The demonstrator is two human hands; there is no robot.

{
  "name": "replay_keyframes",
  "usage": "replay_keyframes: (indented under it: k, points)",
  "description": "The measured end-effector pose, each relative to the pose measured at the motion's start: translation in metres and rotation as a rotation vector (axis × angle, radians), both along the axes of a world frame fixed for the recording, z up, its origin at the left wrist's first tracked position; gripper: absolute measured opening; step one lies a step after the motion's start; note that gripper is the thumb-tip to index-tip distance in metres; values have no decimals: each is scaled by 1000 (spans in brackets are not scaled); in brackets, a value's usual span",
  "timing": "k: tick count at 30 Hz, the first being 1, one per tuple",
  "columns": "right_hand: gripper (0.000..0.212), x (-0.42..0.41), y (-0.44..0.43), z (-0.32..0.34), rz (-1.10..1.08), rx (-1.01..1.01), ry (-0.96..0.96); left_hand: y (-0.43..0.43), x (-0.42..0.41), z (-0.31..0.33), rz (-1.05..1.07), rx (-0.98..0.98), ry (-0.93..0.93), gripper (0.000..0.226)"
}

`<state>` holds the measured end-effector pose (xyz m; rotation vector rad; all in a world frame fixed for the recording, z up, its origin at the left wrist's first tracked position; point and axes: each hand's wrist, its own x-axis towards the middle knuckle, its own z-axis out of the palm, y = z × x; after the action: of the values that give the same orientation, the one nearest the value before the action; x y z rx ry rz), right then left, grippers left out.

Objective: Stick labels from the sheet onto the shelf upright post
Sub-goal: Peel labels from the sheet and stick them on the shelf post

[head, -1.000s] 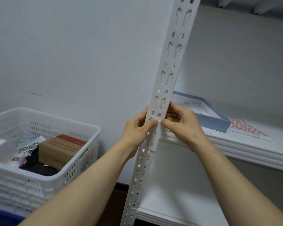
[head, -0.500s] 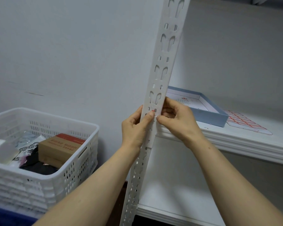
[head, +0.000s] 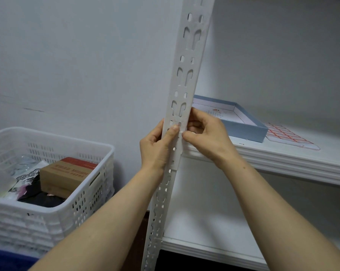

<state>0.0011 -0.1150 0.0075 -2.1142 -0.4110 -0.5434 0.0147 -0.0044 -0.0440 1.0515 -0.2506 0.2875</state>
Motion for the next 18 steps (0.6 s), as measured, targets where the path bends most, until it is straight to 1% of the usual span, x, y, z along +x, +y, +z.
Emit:
replay_keyframes:
  k: [6,9,18]
  points:
    - [46,-1,1,1,-4,-5,3,0,-1,1,-14,-16,14,27]
    - [53,-1,3,0,-9,-2,9,1,-2,2,-34,-32,5,26]
    - [55,1,2,-1,3,17,20,-2,-4,2,15,-29,-4,22]
